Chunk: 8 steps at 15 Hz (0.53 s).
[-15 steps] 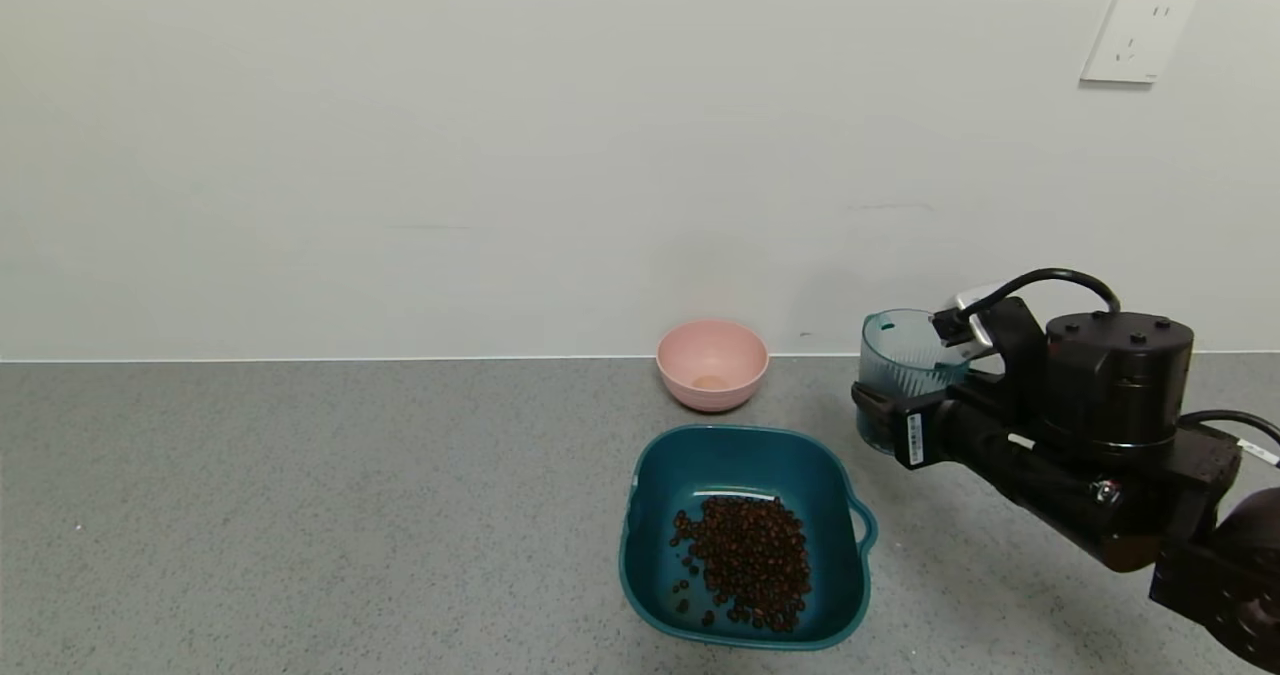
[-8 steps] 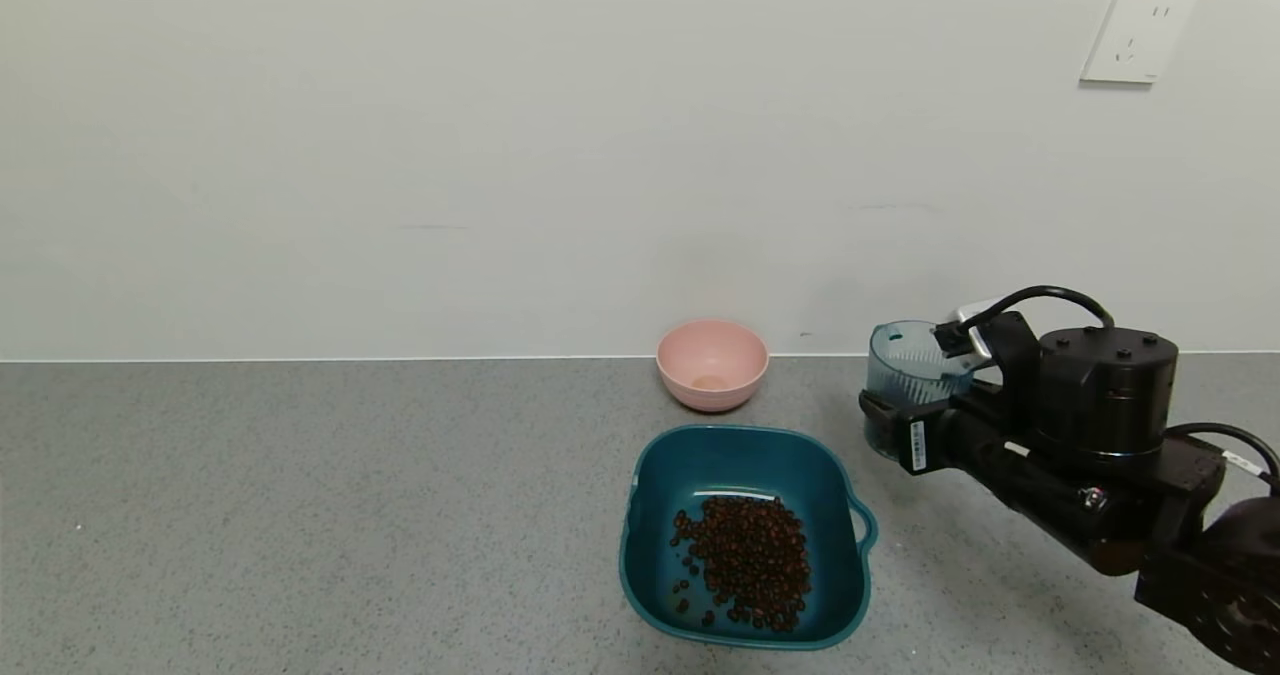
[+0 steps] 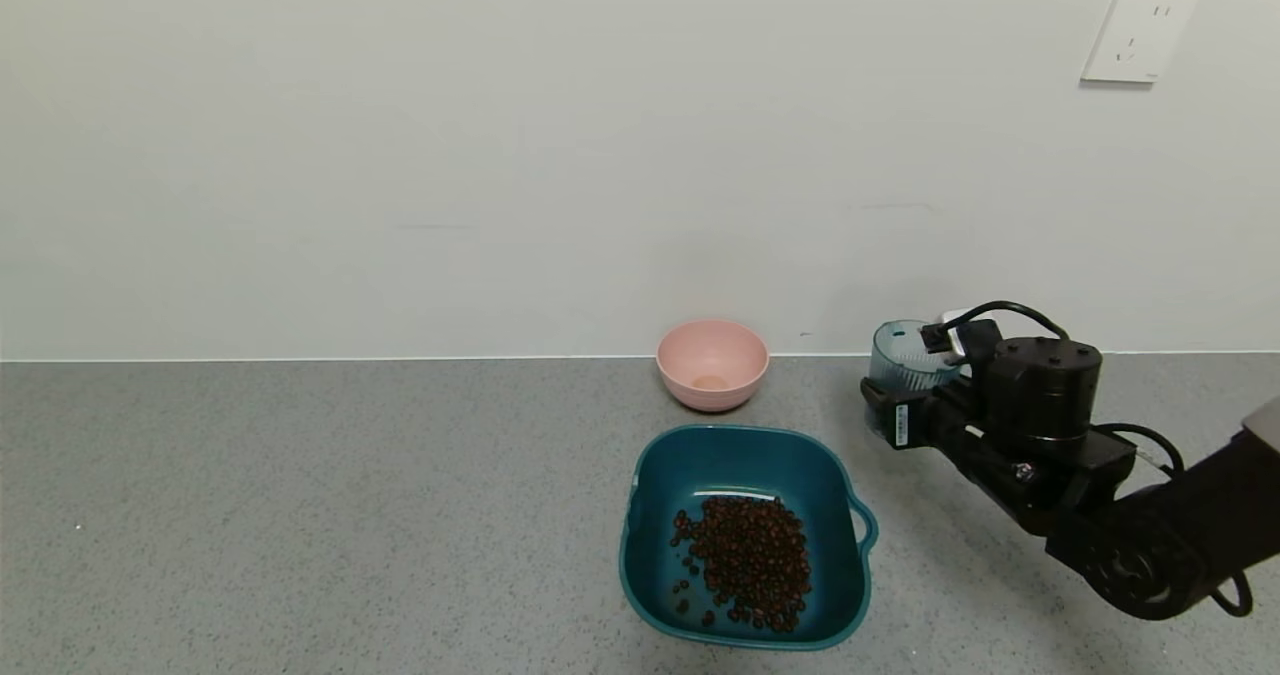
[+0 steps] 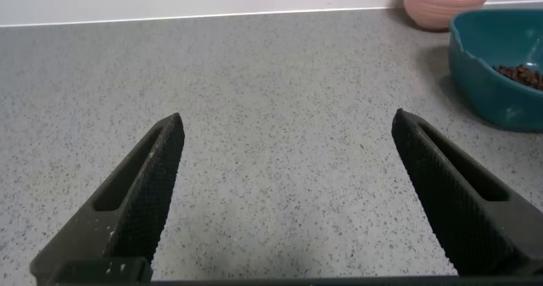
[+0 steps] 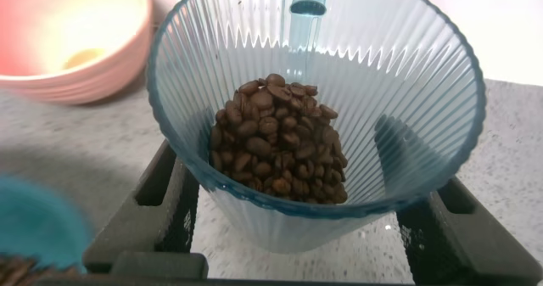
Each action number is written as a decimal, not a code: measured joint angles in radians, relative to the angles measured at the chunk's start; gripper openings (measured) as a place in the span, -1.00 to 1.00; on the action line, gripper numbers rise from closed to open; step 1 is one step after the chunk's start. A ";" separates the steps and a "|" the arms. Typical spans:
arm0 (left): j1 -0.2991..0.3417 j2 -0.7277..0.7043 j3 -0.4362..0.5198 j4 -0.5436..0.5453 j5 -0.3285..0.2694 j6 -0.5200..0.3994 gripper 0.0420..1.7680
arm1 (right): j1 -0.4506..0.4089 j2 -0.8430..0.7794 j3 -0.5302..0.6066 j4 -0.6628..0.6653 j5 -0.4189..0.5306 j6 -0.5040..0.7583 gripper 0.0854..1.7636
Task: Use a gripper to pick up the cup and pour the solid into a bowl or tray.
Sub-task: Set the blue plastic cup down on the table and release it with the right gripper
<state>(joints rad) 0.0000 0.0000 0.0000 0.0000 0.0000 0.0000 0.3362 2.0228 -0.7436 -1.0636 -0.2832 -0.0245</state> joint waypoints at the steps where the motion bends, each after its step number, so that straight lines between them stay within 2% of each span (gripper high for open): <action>1: 0.000 0.000 0.000 0.000 0.000 0.000 1.00 | -0.009 0.028 -0.016 -0.012 0.006 0.010 0.50; 8: 0.000 0.000 0.000 0.000 0.000 0.000 1.00 | -0.041 0.179 -0.098 -0.068 0.027 0.026 0.50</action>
<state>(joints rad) 0.0000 0.0000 0.0000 0.0000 0.0000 0.0000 0.2953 2.2019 -0.8417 -1.1315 -0.2560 0.0017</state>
